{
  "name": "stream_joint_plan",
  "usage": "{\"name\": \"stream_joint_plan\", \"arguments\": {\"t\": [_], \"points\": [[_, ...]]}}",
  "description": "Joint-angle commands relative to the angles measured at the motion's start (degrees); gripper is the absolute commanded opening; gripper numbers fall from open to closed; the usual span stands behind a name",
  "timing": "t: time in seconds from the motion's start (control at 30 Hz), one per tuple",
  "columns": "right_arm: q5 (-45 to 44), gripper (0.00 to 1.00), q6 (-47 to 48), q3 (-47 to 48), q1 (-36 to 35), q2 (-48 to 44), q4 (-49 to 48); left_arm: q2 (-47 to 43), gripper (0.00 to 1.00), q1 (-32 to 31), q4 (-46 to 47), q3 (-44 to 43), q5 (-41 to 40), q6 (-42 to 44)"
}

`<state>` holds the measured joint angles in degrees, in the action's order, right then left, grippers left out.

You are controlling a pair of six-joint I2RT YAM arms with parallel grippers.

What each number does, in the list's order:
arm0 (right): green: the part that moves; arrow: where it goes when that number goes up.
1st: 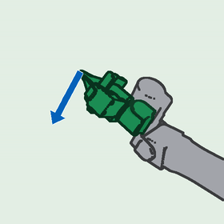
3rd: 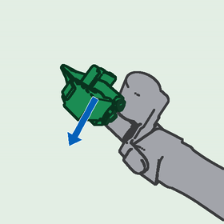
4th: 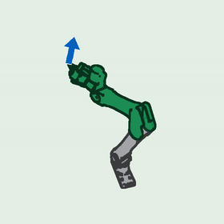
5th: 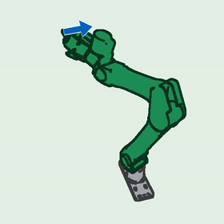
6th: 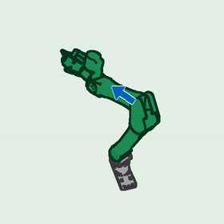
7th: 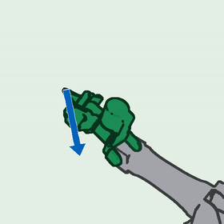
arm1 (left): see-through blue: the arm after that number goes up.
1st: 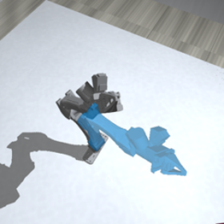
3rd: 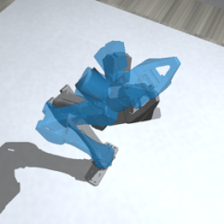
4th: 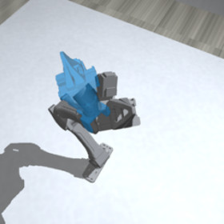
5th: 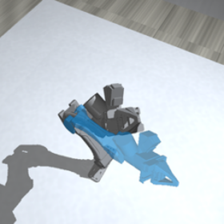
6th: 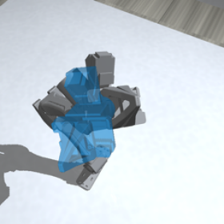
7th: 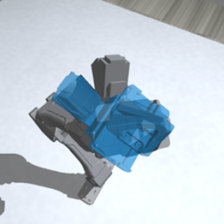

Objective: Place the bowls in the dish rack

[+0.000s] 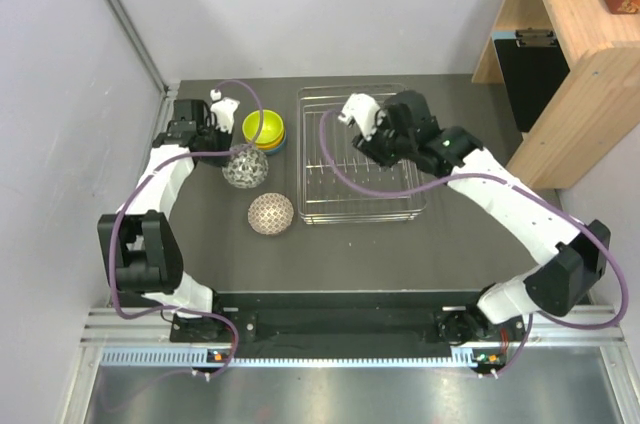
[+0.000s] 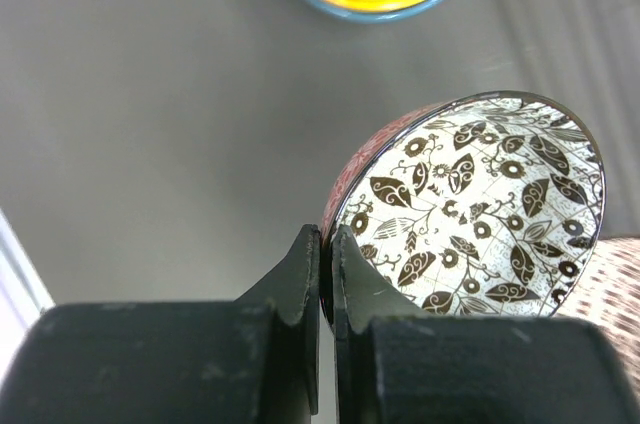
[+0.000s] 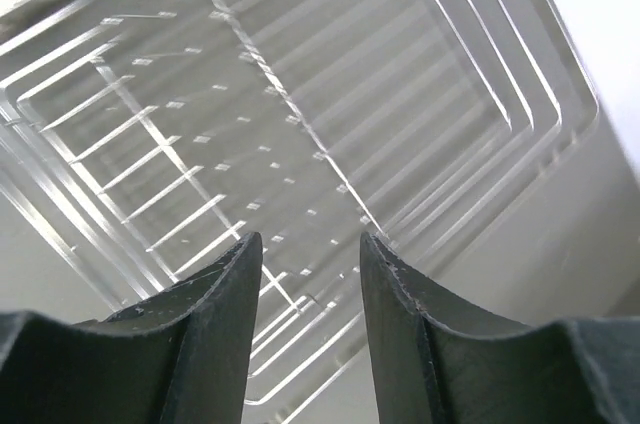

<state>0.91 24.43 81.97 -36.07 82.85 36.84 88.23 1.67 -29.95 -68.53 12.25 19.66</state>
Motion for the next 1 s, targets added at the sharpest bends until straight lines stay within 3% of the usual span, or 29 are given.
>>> {"name": "stream_joint_plan", "arguments": {"t": [0.0, 0.23, 0.4, 0.67, 0.97], "points": [[-2.6, 0.44, 6.1, 0.1, -7.9, -4.2, -1.3, -2.9, 0.0, -0.1, -6.1, -6.4, 10.0, 1.0], [-5.5, 0.43, 10.5, 1.3, -19.1, -2.0, 1.2, -3.8, 0.0, -0.3, -13.5, -10.7, 20.0, 3.2], [-7.5, 0.43, 12.5, 2.9, -25.7, 0.8, 2.7, -3.4, 0.0, -3.1, -18.4, -13.3, 22.2, 5.4], [-8.5, 0.42, 14.3, 9.1, -32.4, 7.0, 5.1, -3.3, 0.0, -11.1, -21.7, -14.3, 21.5, 6.5], [-8.8, 0.38, 15.7, 15.6, -36.5, 16.2, 10.3, -2.0, 0.0, -15.6, -22.2, -15.8, 19.4, 5.1]]}}
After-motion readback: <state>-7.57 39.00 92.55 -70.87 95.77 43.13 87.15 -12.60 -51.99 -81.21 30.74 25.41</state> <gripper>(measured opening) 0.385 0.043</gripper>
